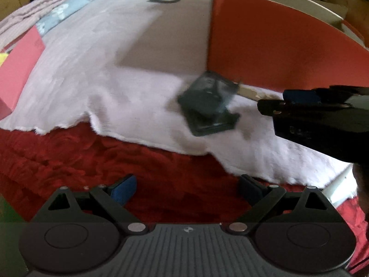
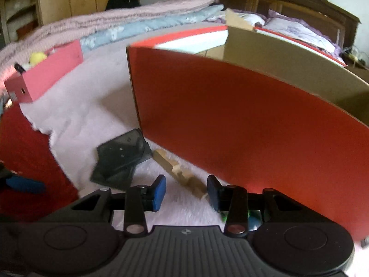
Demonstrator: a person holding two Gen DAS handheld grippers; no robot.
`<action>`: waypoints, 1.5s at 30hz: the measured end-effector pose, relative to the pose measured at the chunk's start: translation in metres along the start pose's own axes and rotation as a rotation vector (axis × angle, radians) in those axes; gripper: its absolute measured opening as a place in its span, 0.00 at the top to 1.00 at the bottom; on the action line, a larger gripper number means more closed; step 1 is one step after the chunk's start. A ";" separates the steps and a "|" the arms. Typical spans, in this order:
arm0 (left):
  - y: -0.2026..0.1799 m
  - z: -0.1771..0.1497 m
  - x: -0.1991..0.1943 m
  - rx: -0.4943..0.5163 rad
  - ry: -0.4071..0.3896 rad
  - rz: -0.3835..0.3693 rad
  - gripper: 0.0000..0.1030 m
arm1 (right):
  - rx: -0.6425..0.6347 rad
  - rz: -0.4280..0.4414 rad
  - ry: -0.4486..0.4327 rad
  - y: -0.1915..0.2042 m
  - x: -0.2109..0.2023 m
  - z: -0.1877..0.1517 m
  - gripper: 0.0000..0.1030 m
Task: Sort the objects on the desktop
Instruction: 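Grasp another wooden notched stick with the right tool and lift it, then grasp the green figurine with the left tool while the right tool holds the stick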
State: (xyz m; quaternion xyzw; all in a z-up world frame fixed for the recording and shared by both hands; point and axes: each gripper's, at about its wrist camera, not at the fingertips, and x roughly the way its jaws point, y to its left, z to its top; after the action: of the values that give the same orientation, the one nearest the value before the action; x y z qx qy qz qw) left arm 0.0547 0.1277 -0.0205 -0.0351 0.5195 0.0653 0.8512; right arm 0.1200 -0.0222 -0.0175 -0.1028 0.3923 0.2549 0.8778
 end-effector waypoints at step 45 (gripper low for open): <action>-0.102 0.039 0.012 0.228 -0.095 -0.165 0.07 | 0.204 -0.193 -0.044 -0.053 -0.104 -0.090 0.89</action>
State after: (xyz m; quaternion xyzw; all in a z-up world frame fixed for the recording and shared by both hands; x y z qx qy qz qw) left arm 0.1094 0.0330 -0.0144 0.0226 0.4781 -0.0628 0.8758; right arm 0.0323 -0.1397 -0.0018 -0.0449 0.3850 0.1303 0.9126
